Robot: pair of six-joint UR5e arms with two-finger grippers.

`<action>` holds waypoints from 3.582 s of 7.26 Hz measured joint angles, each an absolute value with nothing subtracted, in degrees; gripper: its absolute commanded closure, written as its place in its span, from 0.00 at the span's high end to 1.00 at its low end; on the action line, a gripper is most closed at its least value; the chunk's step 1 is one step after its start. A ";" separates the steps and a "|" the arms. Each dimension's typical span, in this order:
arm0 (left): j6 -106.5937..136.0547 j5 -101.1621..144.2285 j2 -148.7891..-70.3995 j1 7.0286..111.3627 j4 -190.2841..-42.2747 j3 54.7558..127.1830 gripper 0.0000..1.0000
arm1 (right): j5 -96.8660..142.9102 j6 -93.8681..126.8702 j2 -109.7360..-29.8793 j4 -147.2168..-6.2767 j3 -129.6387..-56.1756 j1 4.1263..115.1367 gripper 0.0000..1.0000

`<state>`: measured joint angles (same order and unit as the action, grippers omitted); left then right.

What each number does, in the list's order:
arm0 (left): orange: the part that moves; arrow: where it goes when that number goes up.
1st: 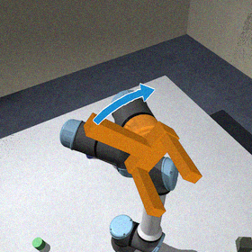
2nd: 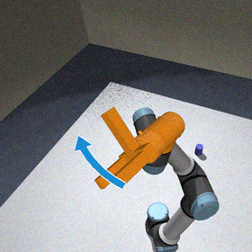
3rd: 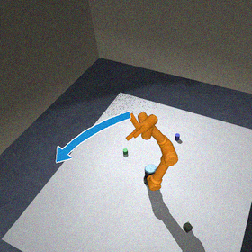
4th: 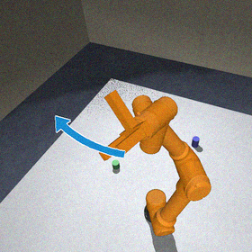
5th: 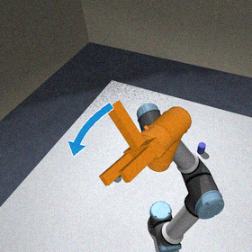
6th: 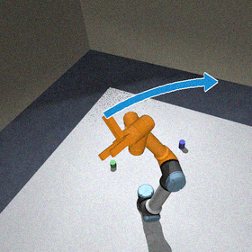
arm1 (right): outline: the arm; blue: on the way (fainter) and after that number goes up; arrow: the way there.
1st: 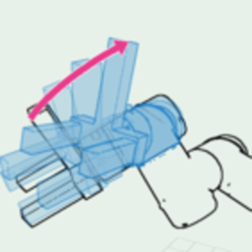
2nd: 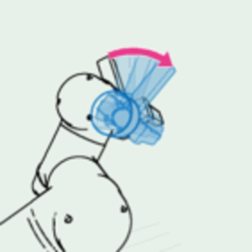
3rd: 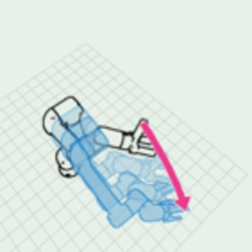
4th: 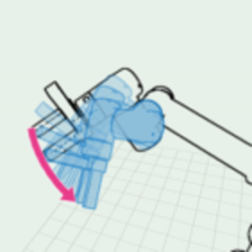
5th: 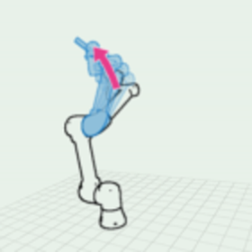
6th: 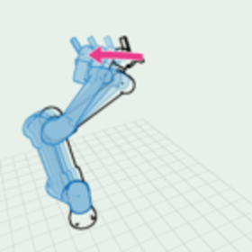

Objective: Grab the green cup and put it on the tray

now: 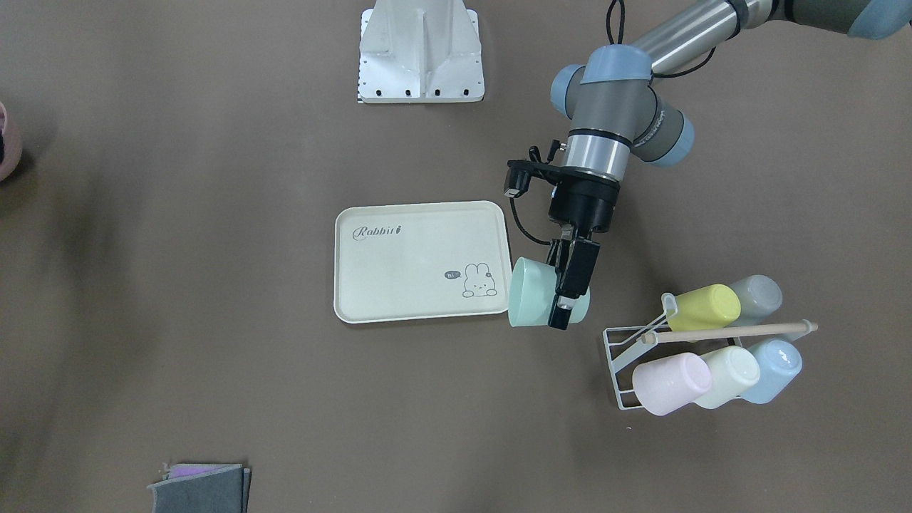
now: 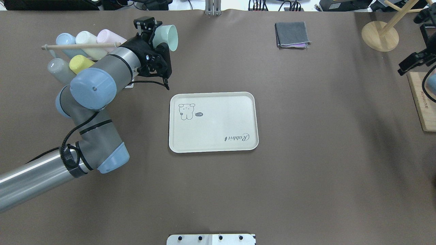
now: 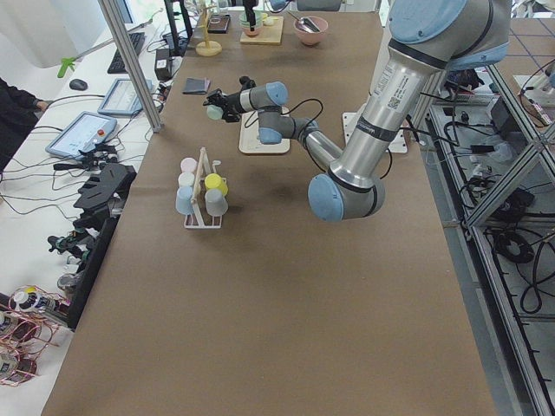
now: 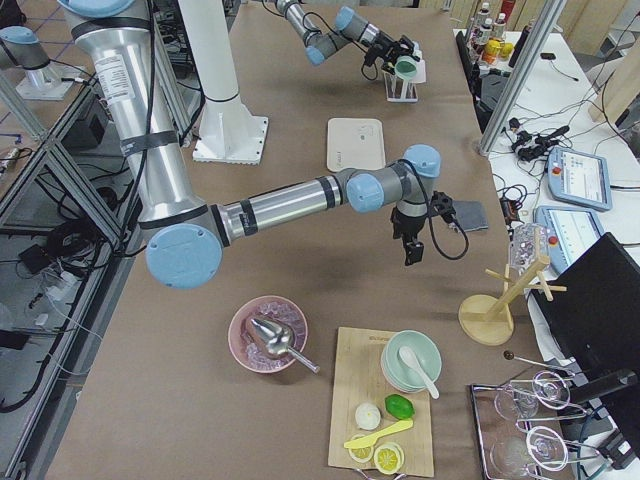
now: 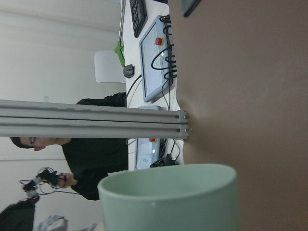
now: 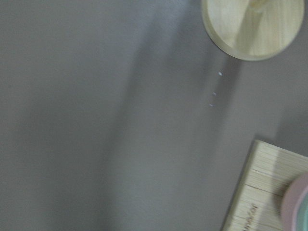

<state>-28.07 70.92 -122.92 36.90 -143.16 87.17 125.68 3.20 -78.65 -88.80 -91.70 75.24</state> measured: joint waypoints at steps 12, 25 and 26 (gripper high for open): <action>24.18 77.82 -129.04 21.85 -177.69 65.01 0.10 | 131.84 -10.72 -97.26 -88.56 -92.24 92.90 1.00; 23.47 74.27 -130.69 21.62 -174.99 62.57 0.74 | 131.84 -10.72 -97.12 -88.59 -92.37 92.99 1.00; 23.47 74.27 -130.69 21.62 -174.99 62.57 0.74 | 131.83 -10.72 -97.13 -88.59 -92.37 92.99 1.00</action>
<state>23.47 74.27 -130.69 21.62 -174.99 62.57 131.83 -10.72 -97.13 -88.59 -92.37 92.99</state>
